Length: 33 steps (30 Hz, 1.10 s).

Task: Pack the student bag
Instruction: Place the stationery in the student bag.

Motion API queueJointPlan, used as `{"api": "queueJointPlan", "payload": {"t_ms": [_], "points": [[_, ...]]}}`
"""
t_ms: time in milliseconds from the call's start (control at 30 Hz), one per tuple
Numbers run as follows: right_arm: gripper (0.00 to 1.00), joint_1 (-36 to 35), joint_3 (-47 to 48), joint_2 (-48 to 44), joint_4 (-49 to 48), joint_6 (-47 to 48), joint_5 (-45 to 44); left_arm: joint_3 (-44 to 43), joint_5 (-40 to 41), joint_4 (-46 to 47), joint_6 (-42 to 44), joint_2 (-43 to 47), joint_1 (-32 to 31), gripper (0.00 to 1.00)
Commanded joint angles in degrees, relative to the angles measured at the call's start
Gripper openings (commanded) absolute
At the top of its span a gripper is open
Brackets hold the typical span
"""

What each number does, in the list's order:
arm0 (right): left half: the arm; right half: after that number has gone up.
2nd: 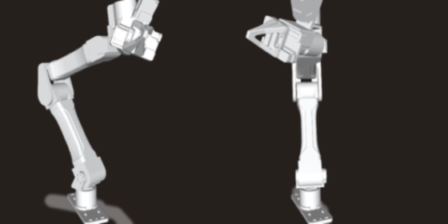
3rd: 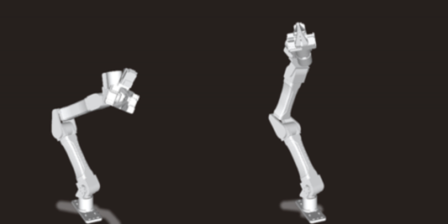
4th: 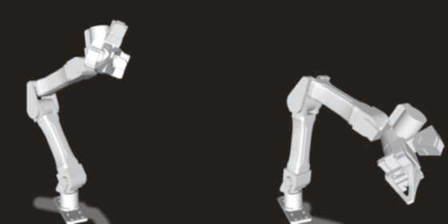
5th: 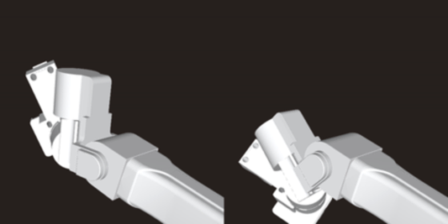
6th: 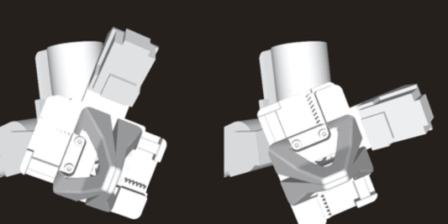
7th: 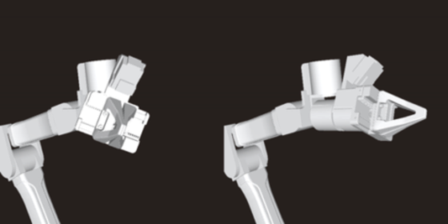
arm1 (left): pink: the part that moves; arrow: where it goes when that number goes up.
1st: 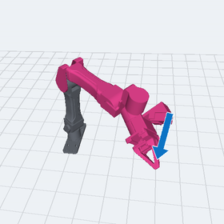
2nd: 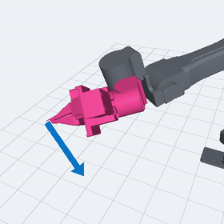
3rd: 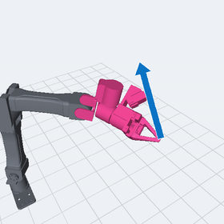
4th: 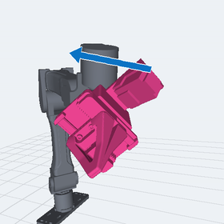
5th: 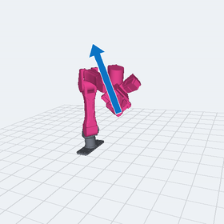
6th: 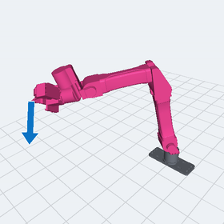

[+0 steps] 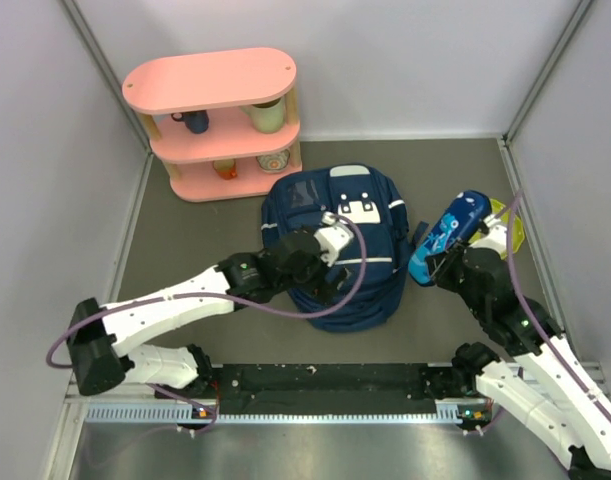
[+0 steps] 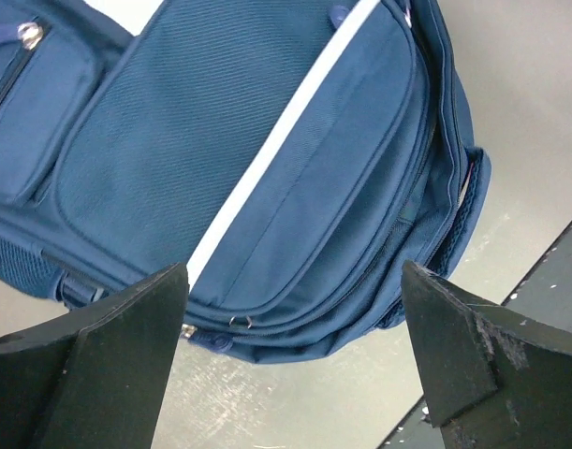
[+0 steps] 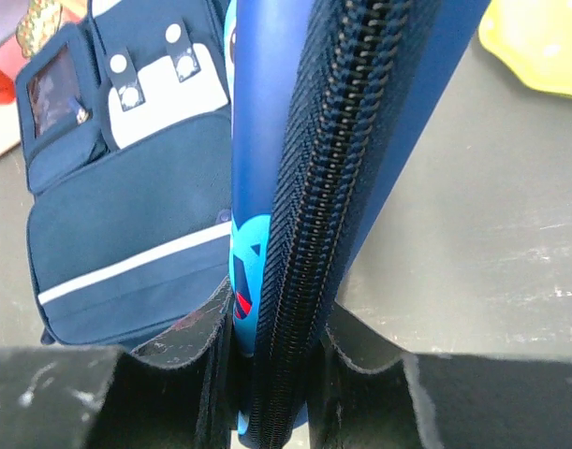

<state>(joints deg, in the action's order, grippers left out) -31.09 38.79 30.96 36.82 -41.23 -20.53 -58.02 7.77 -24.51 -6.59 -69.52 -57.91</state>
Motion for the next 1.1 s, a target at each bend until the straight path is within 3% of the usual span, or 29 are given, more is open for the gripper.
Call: {"api": "queueJointPlan", "payload": {"t_ms": [0,200,467,733,833,867,967,1000,1067], "points": [[0.05,0.9,4.4,-1.8,1.9,0.3,-6.3,-4.6,6.1,-0.3,8.8,-5.5,-4.2,0.98],[0.05,0.9,5.8,-4.0,4.4,-0.3,-9.4,-10.2,5.1,-0.1,12.8,-14.1,-5.2,0.84],[0.06,0.9,6.0,-7.1,7.2,-1.3,-12.0,-11.7,6.4,0.9,16.7,-22.4,-7.3,0.78],[0.07,0.9,5.8,-7.0,7.6,-1.6,-11.7,-11.4,14.0,2.6,14.4,-27.5,-9.3,0.76],[0.07,0.9,5.7,-6.7,7.6,-1.8,-11.6,-12.4,20.1,3.8,14.4,-29.4,-9.3,0.56],[0.08,0.9,5.6,-6.6,7.6,-1.9,-11.6,-13.2,21.5,3.7,14.3,-29.7,-9.4,0.43],[0.08,0.9,5.3,-6.8,7.6,-2.1,-11.6,-14.0,24.0,4.6,13.9,-30.0,-9.2,0.22],[0.08,0.9,5.3,-6.9,7.6,-2.3,-11.5,-14.1,24.2,4.8,13.7,-29.7,-9.2,0.09],[0.08,0.9,5.2,-7.1,7.6,-2.2,-11.5,-14.3,24.7,5.3,13.3,-29.5,-9.2,0.0]]}}
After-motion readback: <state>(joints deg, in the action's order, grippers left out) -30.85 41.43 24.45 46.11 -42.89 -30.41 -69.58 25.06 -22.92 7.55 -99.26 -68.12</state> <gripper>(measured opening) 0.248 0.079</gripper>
